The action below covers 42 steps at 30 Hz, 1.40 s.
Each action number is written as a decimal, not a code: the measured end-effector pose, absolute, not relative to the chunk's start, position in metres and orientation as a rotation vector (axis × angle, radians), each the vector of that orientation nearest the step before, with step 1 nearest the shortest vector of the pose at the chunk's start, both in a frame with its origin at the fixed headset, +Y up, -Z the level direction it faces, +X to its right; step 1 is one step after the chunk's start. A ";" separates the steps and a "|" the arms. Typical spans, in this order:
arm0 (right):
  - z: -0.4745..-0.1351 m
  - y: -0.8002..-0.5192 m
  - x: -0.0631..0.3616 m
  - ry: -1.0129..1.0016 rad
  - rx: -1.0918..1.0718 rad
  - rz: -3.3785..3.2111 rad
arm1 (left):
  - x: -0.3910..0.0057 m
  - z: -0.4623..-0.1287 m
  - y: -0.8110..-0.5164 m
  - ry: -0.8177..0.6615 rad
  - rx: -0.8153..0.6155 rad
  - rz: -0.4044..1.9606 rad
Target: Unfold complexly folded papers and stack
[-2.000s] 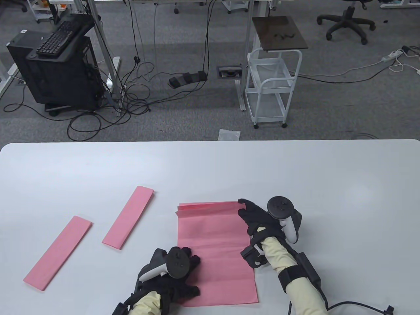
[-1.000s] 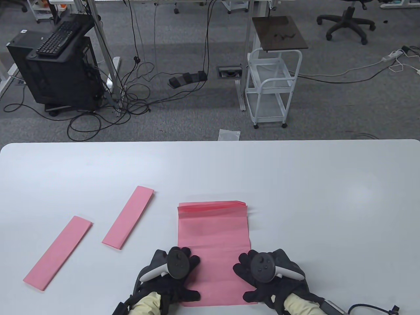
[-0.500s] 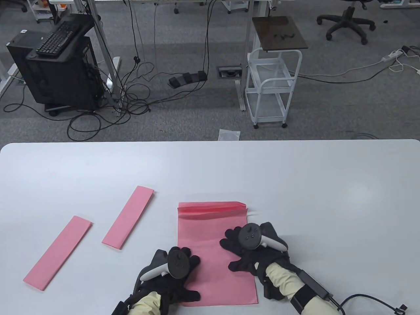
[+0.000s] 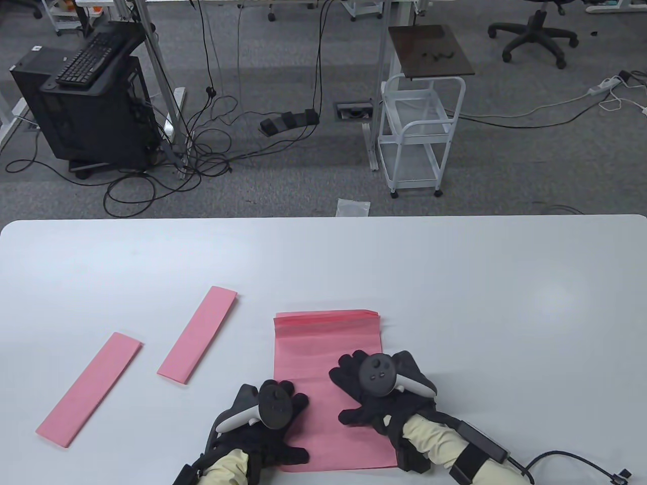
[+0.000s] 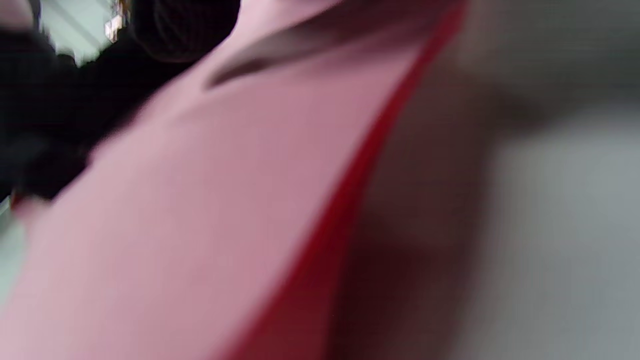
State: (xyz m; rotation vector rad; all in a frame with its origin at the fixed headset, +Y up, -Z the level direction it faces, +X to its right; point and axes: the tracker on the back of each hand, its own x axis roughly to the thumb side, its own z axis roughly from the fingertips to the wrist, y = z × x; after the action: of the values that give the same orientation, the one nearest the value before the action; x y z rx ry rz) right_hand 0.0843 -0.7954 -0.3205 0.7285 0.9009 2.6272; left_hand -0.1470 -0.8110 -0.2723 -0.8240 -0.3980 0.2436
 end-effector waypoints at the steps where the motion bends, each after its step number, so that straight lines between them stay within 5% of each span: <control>1: -0.325 -0.797 0.081 0.896 0.725 2.662 | -0.147 -0.272 -0.811 -0.398 -0.824 0.243; 13: -0.432 -0.797 0.118 0.890 0.057 2.570 | -0.147 -0.272 -0.811 -0.395 -0.826 0.248; 20: -0.433 -0.799 0.119 0.872 0.077 2.508 | -0.147 -0.272 -0.811 -0.393 -0.823 0.248; 26: -0.379 -0.761 0.116 0.752 0.480 2.565 | -0.147 -0.272 -0.811 -0.391 -0.821 0.251; 30: -0.326 -0.766 0.122 0.938 0.650 2.596 | -0.147 -0.273 -0.811 -0.390 -0.819 0.251; 36: -0.287 -0.803 0.133 1.056 0.641 2.677 | -0.146 -0.273 -0.811 -0.388 -0.824 0.252; 42: -0.288 -0.807 0.138 1.031 0.594 2.574 | -0.138 -0.274 -0.799 -0.372 -0.815 0.196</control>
State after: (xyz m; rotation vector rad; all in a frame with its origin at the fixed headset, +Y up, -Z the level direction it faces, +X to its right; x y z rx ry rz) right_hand 0.1385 -0.8066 -0.2876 0.5936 1.0314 2.5739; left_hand -0.1382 -0.7994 -0.2739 -0.8152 -0.3724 0.1964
